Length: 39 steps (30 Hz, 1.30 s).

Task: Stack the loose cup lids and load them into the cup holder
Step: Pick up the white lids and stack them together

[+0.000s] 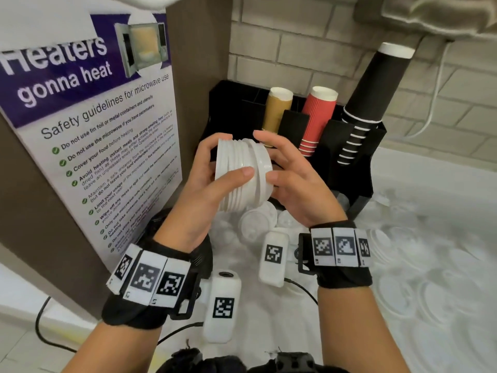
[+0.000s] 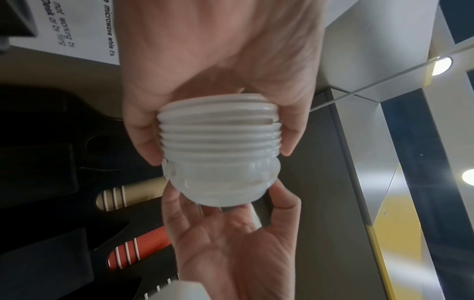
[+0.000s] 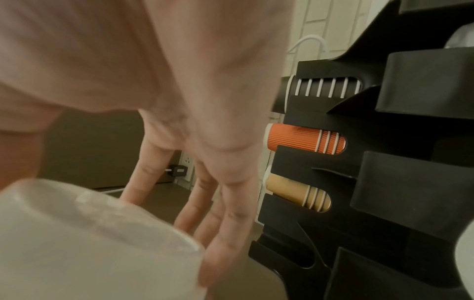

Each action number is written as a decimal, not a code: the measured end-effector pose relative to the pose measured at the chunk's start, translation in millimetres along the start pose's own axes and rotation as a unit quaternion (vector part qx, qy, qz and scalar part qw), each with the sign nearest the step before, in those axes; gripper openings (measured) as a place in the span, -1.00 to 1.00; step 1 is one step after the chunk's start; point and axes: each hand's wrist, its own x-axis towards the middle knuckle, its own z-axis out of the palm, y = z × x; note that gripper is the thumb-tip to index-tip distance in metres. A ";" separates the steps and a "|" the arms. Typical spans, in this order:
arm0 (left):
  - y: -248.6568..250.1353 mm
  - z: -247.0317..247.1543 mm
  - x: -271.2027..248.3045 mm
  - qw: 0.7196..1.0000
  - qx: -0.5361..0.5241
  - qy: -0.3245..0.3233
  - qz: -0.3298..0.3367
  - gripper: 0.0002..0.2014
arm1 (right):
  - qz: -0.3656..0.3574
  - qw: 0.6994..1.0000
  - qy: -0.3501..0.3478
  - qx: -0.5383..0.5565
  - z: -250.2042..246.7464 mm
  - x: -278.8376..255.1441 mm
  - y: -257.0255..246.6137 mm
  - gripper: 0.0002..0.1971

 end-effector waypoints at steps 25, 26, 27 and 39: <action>12.9 -19.2 0.5 0.997 -0.063 -0.016 0.048 -0.39 | 0.424 0.626 -0.096 -0.647 -12.9 57.4 90.1 0.08; 12.7 -19.7 0.1 0.997 -0.062 -0.017 0.048 -0.39 | 0.416 0.620 -0.105 -0.657 -13.6 62.2 92.1 0.08; 12.6 -20.4 -0.2 0.997 -0.061 -0.018 0.048 -0.39 | 0.404 0.618 -0.112 -0.665 -13.5 66.1 93.8 0.05; 17.8 -25.8 2.6 0.997 -0.066 -0.008 0.044 -0.40 | 0.345 0.584 -0.148 -0.720 -8.7 101.1 84.5 -0.58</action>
